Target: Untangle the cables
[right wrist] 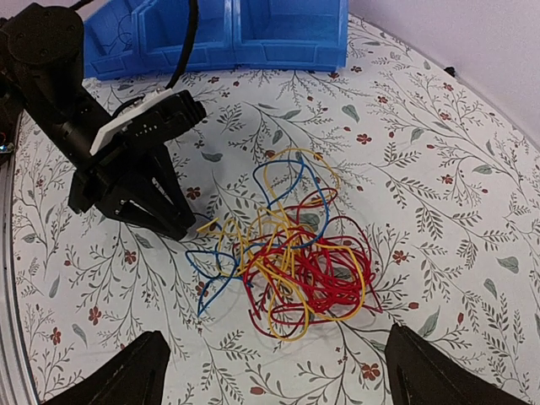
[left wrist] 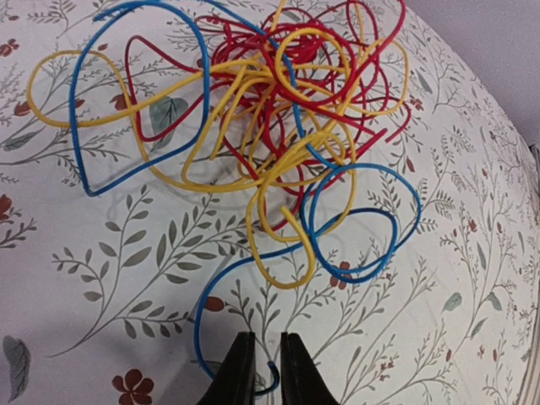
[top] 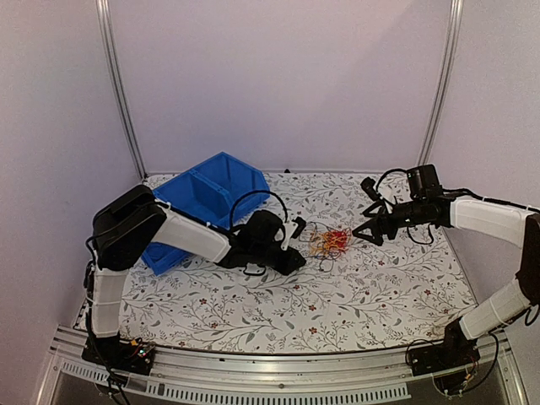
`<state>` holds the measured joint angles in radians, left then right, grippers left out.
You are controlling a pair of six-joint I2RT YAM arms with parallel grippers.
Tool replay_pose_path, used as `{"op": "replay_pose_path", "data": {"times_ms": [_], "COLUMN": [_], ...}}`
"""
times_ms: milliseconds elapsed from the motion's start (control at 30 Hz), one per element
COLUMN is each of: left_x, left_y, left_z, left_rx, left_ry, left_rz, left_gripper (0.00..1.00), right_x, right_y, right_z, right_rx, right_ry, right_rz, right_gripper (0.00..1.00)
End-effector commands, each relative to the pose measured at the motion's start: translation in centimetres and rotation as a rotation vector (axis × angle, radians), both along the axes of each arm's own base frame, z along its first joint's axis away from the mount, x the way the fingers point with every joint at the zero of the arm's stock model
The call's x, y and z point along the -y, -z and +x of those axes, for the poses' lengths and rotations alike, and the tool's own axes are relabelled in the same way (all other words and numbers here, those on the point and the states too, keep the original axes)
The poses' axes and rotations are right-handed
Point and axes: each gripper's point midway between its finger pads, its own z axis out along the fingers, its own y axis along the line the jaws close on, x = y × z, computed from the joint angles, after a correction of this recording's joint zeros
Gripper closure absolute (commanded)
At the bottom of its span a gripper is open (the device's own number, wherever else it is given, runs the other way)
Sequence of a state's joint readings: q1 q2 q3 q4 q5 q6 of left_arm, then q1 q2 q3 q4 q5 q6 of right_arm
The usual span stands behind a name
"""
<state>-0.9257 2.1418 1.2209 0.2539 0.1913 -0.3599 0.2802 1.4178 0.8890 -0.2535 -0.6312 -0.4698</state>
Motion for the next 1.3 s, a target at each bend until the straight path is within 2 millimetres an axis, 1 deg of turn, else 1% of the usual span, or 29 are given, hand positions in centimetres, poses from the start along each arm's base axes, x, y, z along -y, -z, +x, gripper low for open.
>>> {"op": "replay_pose_path", "data": {"times_ms": [0, 33, 133, 200, 233, 300, 367, 533, 600, 633, 700, 800, 867, 1000, 1033, 1167, 1267], "left_x": [-0.5, -0.5, -0.6, -0.6, -0.5, -0.3, -0.5, -1.1, -1.4, -1.4, -1.5, -1.8, -2.0, -2.0, -2.0, -2.0, -2.0], "left_y": [-0.8, -0.9, -2.3, -4.0, -5.3, -7.9, -10.5, -17.1, -19.9, -21.4, -23.9, -27.1, -27.8, -30.2, -30.8, -32.8, -34.2], "left_z": [-0.5, -0.5, -0.3, -0.5, -0.7, -1.3, -1.4, -1.4, -1.3, -1.3, -1.4, -1.3, -1.2, -1.3, -1.4, -1.5, -1.5], "left_rx": [0.011, 0.016, 0.039, 0.057, 0.076, 0.104, 0.136, 0.241, 0.279, 0.296, 0.329, 0.366, 0.353, 0.358, 0.36, 0.37, 0.384], "left_ry": [0.015, 0.011, 0.01, 0.029, 0.046, 0.093, 0.103, 0.108, 0.099, 0.097, 0.092, 0.083, 0.074, 0.078, 0.079, 0.075, 0.063], "left_rz": [0.004, 0.004, -0.002, -0.01, -0.025, -0.059, -0.074, -0.115, -0.147, -0.169, -0.207, -0.247, -0.235, -0.263, -0.274, -0.319, -0.349], "left_gripper": [0.97, 1.0, 1.0, 1.0, 1.0, 1.0, 1.0, 1.0, 1.0, 1.0, 1.0, 1.0, 1.0, 1.0, 1.0, 1.0, 1.0], "right_x": [0.0, 0.0, 0.0, 0.2, 0.2, 0.2, -0.3, -1.6, -2.4, -3.0, -4.0, -5.6, -6.6, -9.1, -9.6, -11.6, -13.0], "right_y": [0.4, 0.3, 0.3, -0.1, -0.5, -2.1, -4.0, -9.8, -11.2, -11.4, -11.1, -9.7, -8.9, -8.3, -8.3, -8.2, -7.4], "right_z": [0.0, 0.0, -0.1, 0.0, 0.3, 0.6, 0.3, -0.2, -0.6, -0.8, -1.1, -1.1, -1.8, -2.9, -2.9, -3.5, -4.6], "right_rx": [-0.007, -0.005, -0.004, 0.013, 0.028, 0.049, 0.062, 0.199, 0.238, 0.246, 0.239, 0.214, 0.191, 0.201, 0.199, 0.15, 0.081], "right_ry": [-0.012, -0.012, -0.015, -0.014, -0.009, -0.004, -0.036, -0.128, -0.163, -0.18, -0.209, -0.22, -0.242, -0.303, -0.315, -0.366, -0.414], "right_rz": [-0.004, -0.005, -0.006, -0.015, -0.02, -0.009, 0.004, 0.015, 0.014, 0.013, 0.017, 0.025, 0.058, 0.051, 0.055, 0.117, 0.161], "right_gripper": [0.07, 0.07, 0.08, 0.08, 0.08, 0.1, 0.11, 0.1, 0.08, 0.07, 0.07, 0.07, 0.07, 0.06, 0.05, 0.05, 0.05]}}
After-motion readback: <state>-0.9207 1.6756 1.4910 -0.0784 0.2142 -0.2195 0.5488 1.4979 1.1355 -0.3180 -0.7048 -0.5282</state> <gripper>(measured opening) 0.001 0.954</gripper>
